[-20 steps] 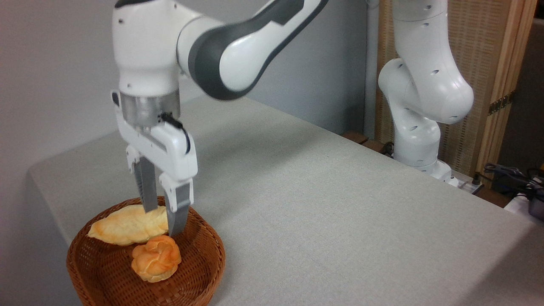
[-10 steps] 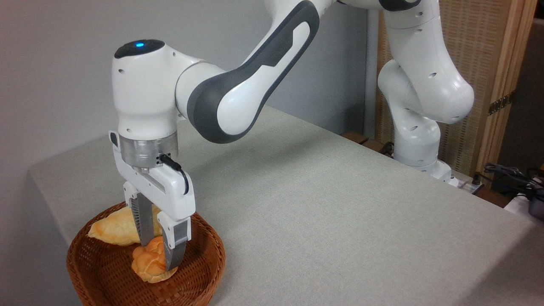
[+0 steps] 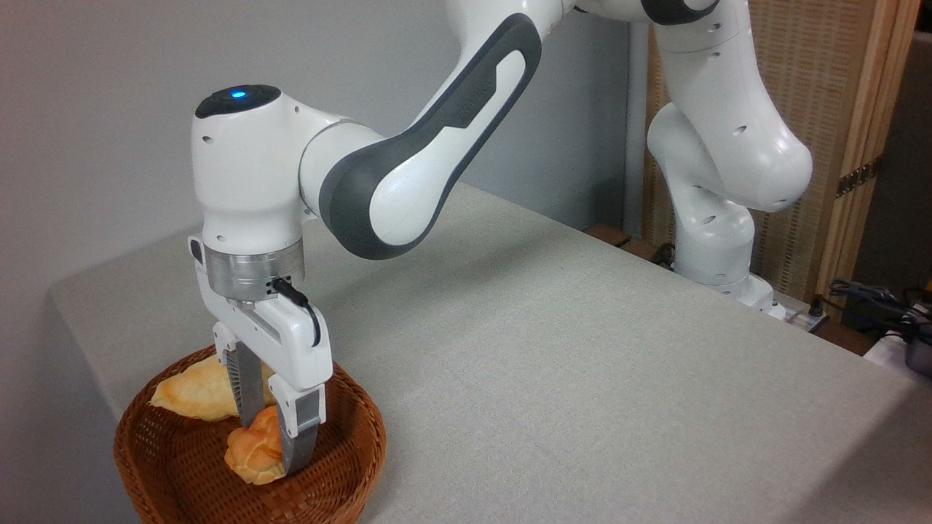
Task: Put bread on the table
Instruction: 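Lower the open gripper onto the round golden pastry and close it, then lift the gripped pastry up out of the basket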
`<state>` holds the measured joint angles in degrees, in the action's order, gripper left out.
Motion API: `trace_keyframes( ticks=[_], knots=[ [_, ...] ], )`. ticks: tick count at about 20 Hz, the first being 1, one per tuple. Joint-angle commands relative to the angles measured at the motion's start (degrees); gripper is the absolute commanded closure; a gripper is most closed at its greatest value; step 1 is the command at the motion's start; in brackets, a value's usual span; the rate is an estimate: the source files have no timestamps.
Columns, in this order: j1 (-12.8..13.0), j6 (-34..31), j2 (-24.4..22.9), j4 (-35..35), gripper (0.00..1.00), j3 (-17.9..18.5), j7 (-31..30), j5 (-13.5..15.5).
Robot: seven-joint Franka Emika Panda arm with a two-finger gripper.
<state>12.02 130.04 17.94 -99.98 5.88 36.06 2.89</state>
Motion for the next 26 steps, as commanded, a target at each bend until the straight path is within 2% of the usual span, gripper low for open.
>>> trace_keyframes(
  ticks=[1,8,11,17,19,23,26],
  knots=[
    [-0.2,0.6,0.1,0.2,0.50,0.3,1.4,-0.6],
    [-0.2,0.5,-1.1,0.2,0.51,0.3,1.2,-0.6],
    [-0.2,0.1,-2.3,0.1,0.67,0.3,1.3,-0.6],
    [-1.1,-0.8,-5.9,0.1,0.65,0.3,0.9,-0.5],
    [-1.1,-3.6,-8.0,0.1,0.63,0.2,1.1,-0.5],
    [-1.0,-13.7,-13.3,-0.5,0.61,-0.2,1.4,-0.5],
    [-0.6,-16.5,-16.9,-4.3,0.58,-0.6,1.4,-0.2]
  ],
)
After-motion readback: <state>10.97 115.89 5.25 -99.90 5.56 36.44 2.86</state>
